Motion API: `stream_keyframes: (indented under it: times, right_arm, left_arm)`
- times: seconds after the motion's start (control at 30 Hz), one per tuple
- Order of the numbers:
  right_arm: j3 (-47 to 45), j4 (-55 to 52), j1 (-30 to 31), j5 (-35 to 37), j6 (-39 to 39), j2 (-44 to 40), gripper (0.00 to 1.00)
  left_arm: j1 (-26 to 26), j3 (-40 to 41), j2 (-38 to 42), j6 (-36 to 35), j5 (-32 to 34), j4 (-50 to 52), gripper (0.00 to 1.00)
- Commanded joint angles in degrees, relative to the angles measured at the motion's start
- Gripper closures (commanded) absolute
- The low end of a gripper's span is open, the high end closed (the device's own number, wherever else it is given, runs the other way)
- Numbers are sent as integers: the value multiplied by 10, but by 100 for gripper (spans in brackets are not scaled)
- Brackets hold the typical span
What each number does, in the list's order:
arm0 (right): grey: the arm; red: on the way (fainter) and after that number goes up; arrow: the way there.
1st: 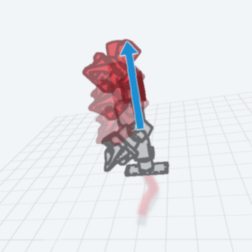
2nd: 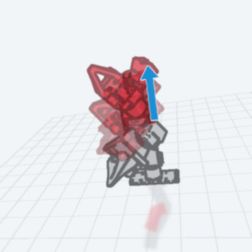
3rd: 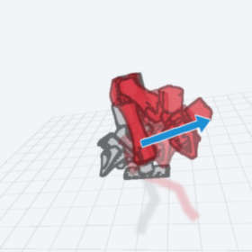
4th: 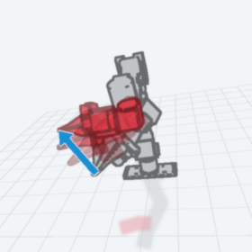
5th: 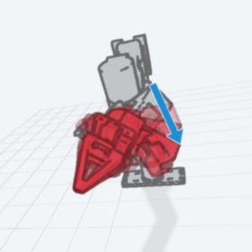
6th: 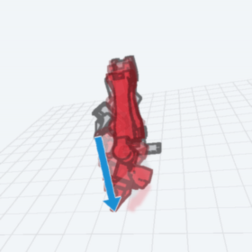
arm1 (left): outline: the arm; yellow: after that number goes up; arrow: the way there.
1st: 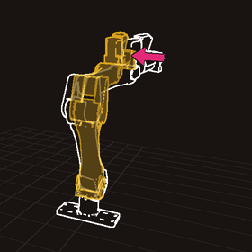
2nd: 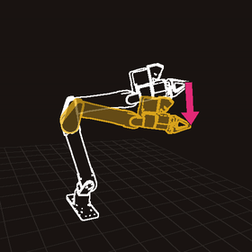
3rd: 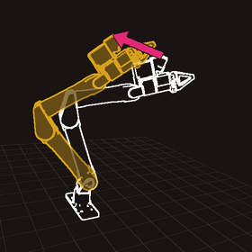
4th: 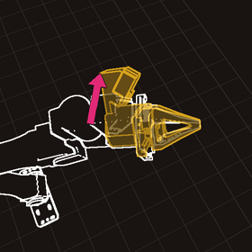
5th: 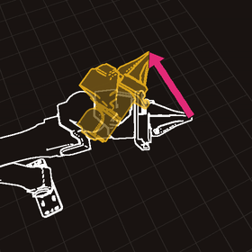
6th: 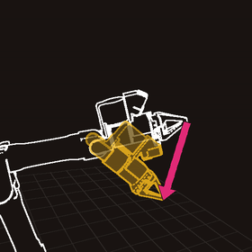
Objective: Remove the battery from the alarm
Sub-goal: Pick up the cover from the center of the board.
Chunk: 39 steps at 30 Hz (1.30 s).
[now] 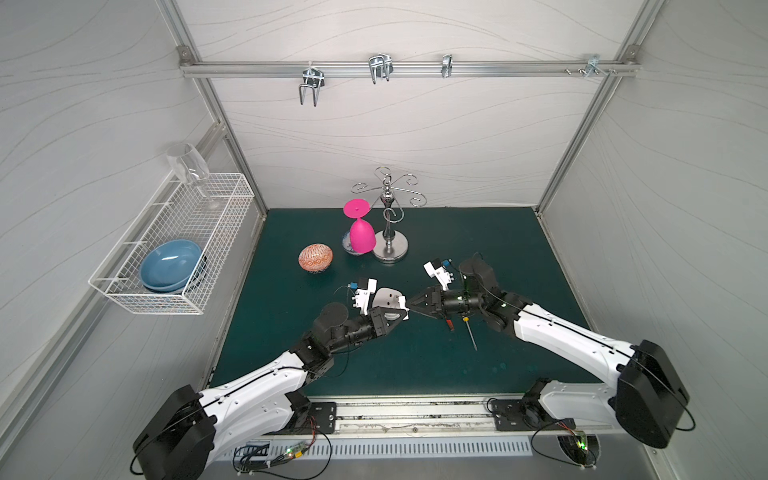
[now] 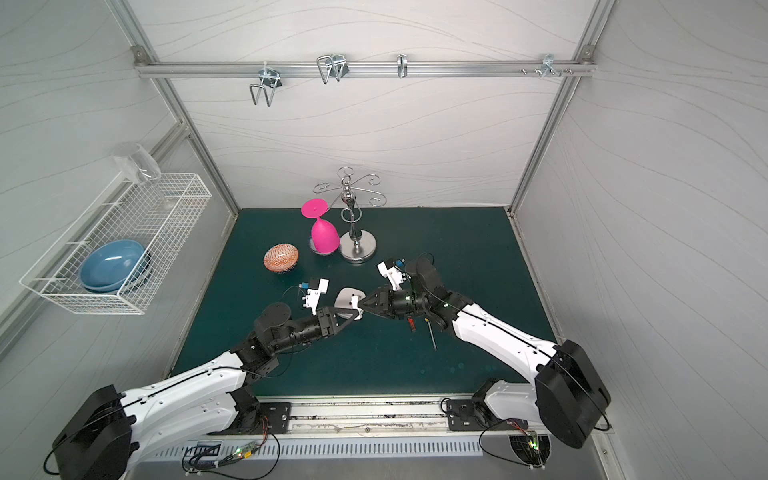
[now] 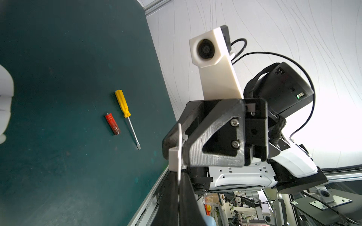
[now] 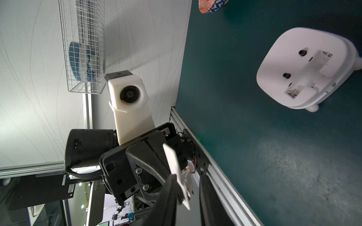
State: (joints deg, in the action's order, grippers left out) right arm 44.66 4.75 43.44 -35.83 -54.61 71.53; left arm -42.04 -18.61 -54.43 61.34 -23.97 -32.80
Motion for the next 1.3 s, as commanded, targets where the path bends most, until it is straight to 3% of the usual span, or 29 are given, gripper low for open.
stream_keyframes:
  times: [0.0,0.93,1.1,1.27]
  right_arm:
    - [10,18,4,4,-3,1,79]
    - [17,20,10,-5,-1,9,97]
    - [21,-2,8,13,10,-1,100]
    - [43,-105,-9,60,49,-6,100]
  left_arm:
    - [0,-14,-3,2,-1,-40,100]
    - [1,-17,-28,20,11,-30,100]
    - [10,-14,-30,23,9,-27,76]
    - [63,5,3,18,-13,-7,38]
